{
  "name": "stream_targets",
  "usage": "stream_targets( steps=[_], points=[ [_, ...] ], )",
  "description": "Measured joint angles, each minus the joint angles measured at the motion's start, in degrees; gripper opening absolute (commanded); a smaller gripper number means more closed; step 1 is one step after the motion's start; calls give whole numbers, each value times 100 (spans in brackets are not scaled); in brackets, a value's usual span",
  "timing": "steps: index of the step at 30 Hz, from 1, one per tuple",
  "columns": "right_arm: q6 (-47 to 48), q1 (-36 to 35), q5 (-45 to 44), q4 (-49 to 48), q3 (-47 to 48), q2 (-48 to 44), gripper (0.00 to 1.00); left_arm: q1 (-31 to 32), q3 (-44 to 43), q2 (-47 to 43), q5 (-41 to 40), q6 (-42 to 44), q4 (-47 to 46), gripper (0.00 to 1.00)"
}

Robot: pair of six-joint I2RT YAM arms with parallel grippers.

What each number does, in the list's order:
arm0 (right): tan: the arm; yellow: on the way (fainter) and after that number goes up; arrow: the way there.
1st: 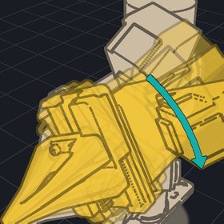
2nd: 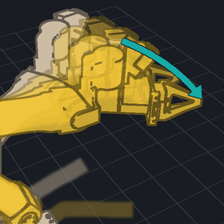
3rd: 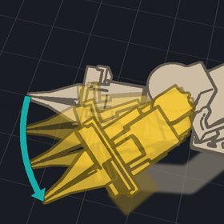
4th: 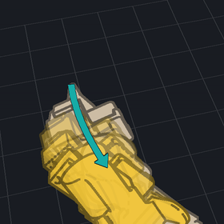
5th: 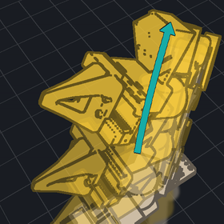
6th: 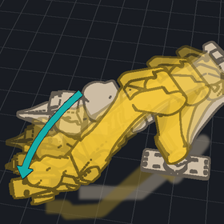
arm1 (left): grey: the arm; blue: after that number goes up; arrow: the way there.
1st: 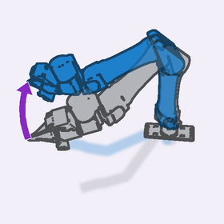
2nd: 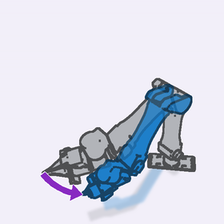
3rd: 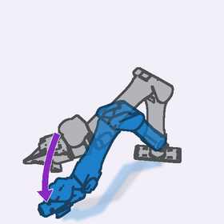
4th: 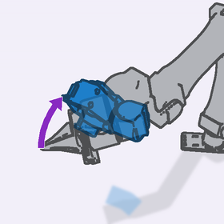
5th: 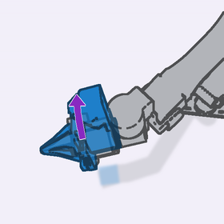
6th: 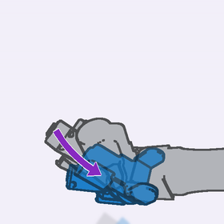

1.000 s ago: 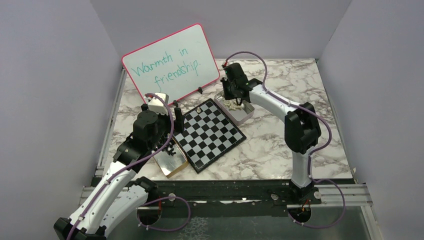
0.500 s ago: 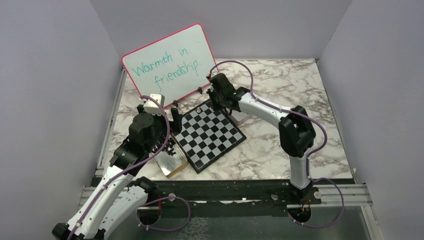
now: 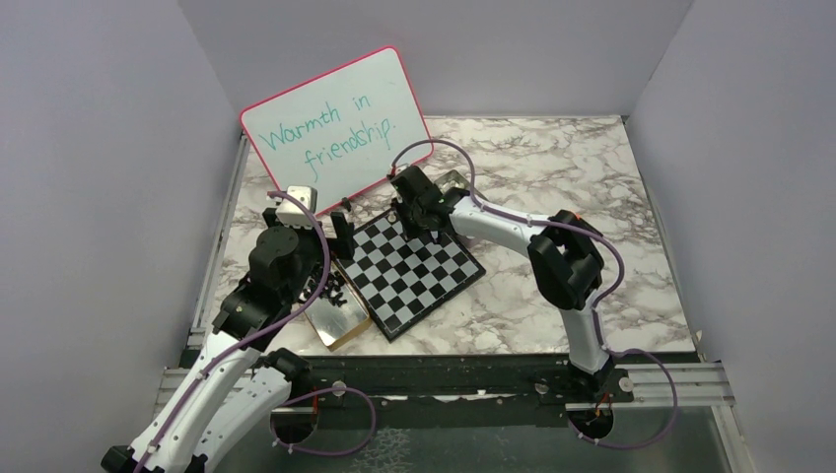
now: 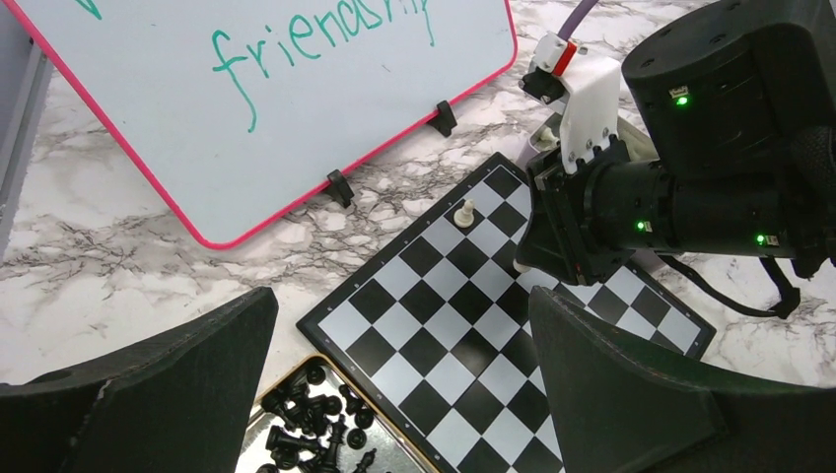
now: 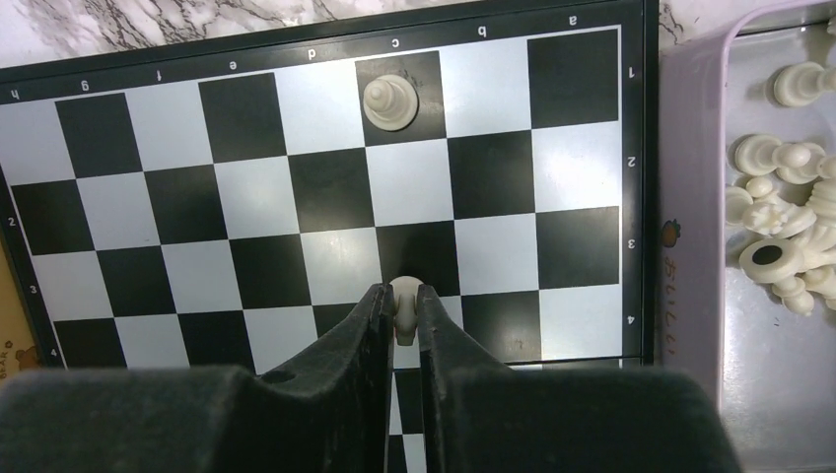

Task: Set up the chess pieces on the board
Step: Place the chess piece on the chessboard, then pick up the chess piece from the chessboard.

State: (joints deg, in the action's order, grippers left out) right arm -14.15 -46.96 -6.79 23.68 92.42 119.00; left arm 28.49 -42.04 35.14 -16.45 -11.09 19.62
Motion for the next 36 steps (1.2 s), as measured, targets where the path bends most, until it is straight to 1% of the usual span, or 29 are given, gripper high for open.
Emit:
stream_targets(
  steps=[7, 11, 15, 19, 22, 29, 30, 33, 36],
  points=[
    [-39, -22, -31, 2, 0, 28, 24, 0, 7, 0, -17, 0, 0, 99],
    [-66, -22, -98, 0, 0, 26, 31, 0, 9, 0, -48, 0, 2, 99],
    [-85, -24, -133, 2, -11, 11, 32, 0, 9, 2, -59, -2, 2, 99],
    [-114, -22, -153, -2, -262, -227, 32, 0, 9, 15, -57, -7, 2, 99],
    [-149, -24, -164, -7, -518, -531, 35, 0, 9, 72, -57, -24, 2, 99],
    [-275, -24, -236, -146, -1327, -1589, 52, 0, -46, 538, -2, -107, 61, 96],
    [-286, -24, -267, -162, -1475, -1777, 56, 0, -92, 645, 24, -122, 83, 96],
    [-348, -22, -354, -219, -1932, -2371, 74, 0, -317, 1054, 109, -179, 197, 93],
    [-431, -24, -446, -334, -2514, -3110, 84, 0, -730, 1617, 275, -234, 332, 85]
  ],
)
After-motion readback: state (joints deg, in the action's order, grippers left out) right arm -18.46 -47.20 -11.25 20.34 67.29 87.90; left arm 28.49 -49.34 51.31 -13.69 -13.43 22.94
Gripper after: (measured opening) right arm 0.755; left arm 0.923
